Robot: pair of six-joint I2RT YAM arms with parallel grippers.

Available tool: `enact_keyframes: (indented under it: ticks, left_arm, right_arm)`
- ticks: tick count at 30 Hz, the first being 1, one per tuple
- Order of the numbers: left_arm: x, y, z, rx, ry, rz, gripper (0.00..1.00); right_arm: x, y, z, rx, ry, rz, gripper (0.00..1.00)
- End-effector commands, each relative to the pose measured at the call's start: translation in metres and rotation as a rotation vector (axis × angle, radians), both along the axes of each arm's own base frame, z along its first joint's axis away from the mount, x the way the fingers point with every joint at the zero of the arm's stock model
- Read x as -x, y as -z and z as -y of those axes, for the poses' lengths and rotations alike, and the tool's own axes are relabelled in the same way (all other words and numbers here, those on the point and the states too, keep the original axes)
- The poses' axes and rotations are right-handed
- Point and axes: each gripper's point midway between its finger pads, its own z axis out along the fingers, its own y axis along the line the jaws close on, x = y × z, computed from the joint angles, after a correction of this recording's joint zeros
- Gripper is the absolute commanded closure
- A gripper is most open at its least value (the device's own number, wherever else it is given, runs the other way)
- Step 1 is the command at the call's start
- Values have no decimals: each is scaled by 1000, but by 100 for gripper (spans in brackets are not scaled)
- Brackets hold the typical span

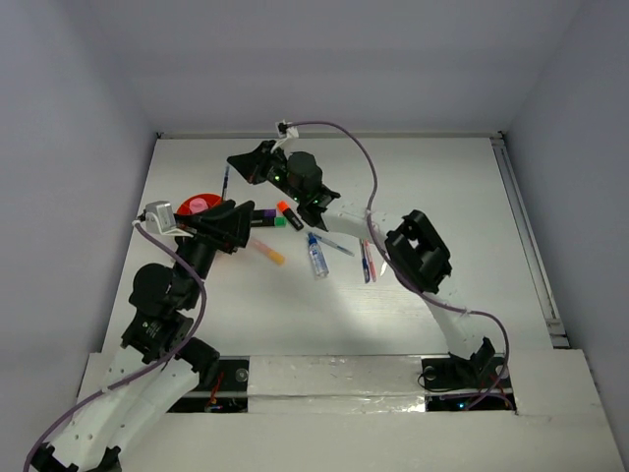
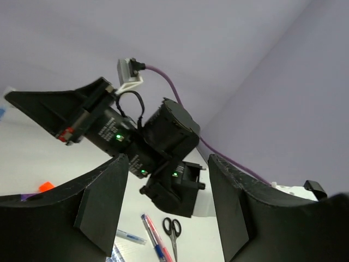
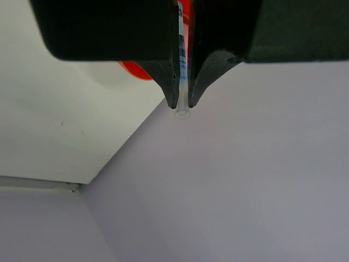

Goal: Sort the stationery into containers
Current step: Place the pen in the storage box.

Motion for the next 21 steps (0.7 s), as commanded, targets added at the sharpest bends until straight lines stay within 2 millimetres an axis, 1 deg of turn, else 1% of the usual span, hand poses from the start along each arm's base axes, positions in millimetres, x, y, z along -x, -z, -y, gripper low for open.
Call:
enact_keyframes:
  ticks: [1,2,3,4,5,6,7,8,11,12,16,17,18,19,20,21]
  left_arm:
    - [8,-10,-4,-13,3,12,43]
    - [9,-12,-5,-16,-3,9,44]
    - [8,-10,-5,-25,-4,1,44]
    - [8,-8,-5,-31,-5,-3,44]
    - [8,-7,-6,-32,-5,-3,44]
    - [9,-8,-6,-29,-8,1,44]
    - [9,-8,-7,-37,-13,0,44]
    - [9,-12,-9,-38,-21,3,44]
    - [8,-11,-8,-48,-17,1,44]
    - [8,-12,-7,-45,-17,6,44]
    - [4,-10,-4,-60,-12,-12,44]
    - [3,-6,-1,-64,-3,-17,44]
    - [1,-4,1,-64,2,-23,45]
    - [1,-4,1,-62,3,-21,46]
    - [0,-6,1,-59,1,-21,47]
    - [-3,-5,2,-63,-1,-32,50]
  right_arm:
    - [1,-6,-26,69,34,106,100]
    - [-2,-2,-27,82,39,112,100]
    - [0,10,-35,102,35,111,100]
    - [-1,14,-35,129,39,123,100]
    - [3,13,-40,135,33,134,100]
    - [-3,16,-37,145,68,131,100]
    - [0,23,-41,166,66,137,100]
    - [-1,27,-41,176,71,134,100]
    - [-3,37,-39,200,83,130,100]
    - [-3,45,-37,215,88,125,100]
    - [-2,58,-38,249,78,120,100]
    - [-1,59,-38,251,71,119,96]
    - [1,56,-38,249,64,120,82]
    - [3,58,-37,252,61,120,75]
    - [4,53,-36,249,57,126,68]
    - [6,42,-34,239,55,140,58]
